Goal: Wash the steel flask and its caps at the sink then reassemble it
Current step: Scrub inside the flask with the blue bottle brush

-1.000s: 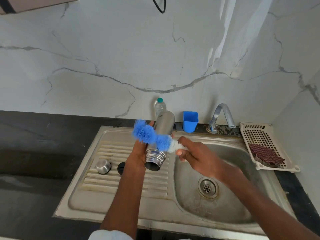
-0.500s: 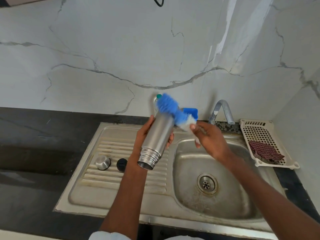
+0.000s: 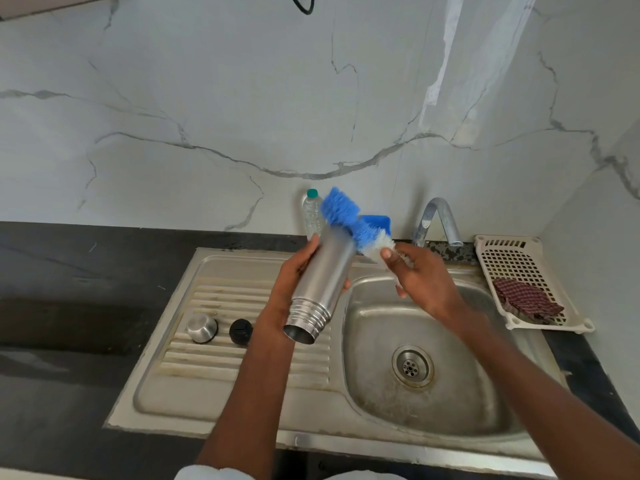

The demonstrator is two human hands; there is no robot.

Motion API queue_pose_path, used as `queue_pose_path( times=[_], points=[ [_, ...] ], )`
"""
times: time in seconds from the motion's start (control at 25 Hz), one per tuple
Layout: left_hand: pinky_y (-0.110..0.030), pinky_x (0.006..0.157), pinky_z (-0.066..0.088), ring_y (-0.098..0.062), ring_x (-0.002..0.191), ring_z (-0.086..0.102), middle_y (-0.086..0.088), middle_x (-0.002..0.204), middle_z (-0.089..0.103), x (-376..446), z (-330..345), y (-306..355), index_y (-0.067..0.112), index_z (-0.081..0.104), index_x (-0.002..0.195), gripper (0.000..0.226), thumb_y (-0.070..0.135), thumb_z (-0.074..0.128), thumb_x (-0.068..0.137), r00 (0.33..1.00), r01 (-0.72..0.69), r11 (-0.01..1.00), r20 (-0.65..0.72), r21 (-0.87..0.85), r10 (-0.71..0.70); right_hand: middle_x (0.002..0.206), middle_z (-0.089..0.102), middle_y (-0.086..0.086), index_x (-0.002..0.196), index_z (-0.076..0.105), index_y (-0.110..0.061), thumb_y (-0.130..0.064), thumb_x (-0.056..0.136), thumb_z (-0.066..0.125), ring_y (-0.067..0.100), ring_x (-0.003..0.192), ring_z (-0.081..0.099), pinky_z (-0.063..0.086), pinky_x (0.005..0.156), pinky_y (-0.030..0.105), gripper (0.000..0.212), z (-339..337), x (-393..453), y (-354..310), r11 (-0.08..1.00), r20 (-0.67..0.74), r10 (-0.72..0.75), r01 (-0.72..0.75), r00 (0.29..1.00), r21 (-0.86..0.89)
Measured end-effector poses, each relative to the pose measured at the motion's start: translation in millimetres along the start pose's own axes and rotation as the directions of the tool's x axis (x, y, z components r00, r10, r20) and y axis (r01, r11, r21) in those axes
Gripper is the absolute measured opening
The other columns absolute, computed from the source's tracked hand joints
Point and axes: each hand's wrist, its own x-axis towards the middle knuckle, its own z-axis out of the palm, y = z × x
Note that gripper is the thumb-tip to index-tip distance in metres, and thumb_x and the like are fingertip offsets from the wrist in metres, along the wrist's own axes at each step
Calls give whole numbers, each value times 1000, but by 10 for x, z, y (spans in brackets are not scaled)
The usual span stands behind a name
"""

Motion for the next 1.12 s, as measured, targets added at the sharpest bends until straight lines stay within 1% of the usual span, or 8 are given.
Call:
queue_pose_path(
  times=[0.16,0.32,0.44,0.52,0.64,0.72,0.96,1.12],
  points=[
    [-53,100,59,-39,122,64,-21,144,60,87,-210,-166,11,61,139,51,41,68,99,996,61,987,-48,-148,-69,60,67,-7,88,70,-37,-55,96,51,17,53,68,57,63,35,27,28,-255,2,993,312,-106,87,944,75],
    [-50,101,57,-41,117,66,-31,138,61,-139,189,-25,-7,53,143,62,40,60,103,994,85,986,-62,-147,-95,61,68,12,82,66,-25,-65,96,46,21,54,69,54,65,35,47,64,-3,94,997,71,78,-77,994,-10],
    [-31,61,64,-20,68,77,-13,83,79,-355,160,-196,-1,63,122,56,49,68,97,995,-8,985,-99,-172,-9,61,67,1,86,69,-35,-62,99,50,14,53,67,58,59,41,36,24,-117,97,986,233,-166,161,958,39],
    [-22,52,58,-8,59,74,4,66,77,-474,60,-275,9,63,113,86,53,100,48,975,-160,982,-171,-104,141,62,67,-7,87,71,-36,-60,99,51,9,55,66,53,55,35,34,44,-233,117,959,354,-284,267,891,97],
    [-39,87,64,-31,111,73,-19,124,74,-303,130,-148,-3,56,141,76,35,83,82,993,-83,989,-92,-121,72,60,68,-7,75,67,-41,-69,97,48,1,54,62,46,62,28,40,53,-15,149,998,128,-54,52,990,21],
    [-52,118,43,-46,144,46,-32,154,46,-106,171,-32,-7,39,155,68,30,60,102,998,43,993,-34,-112,-47,56,67,2,68,62,-40,-74,94,42,6,55,64,44,68,30,47,26,123,200,997,-17,67,-67,998,-30],
    [-24,63,62,-7,74,76,-1,101,75,-315,-5,-270,15,63,112,17,31,57,107,981,-119,991,-159,-60,108,61,68,1,83,68,-49,-80,92,40,9,53,67,53,53,30,43,41,-311,149,981,296,-194,185,935,61],
    [-47,101,56,-40,120,63,-27,141,61,-131,182,-64,-4,57,143,68,38,78,93,998,39,997,-50,73,-36,57,66,5,76,65,-26,-73,93,44,18,53,68,50,64,31,55,38,-13,119,999,15,53,-53,998,-12]
  ],
)
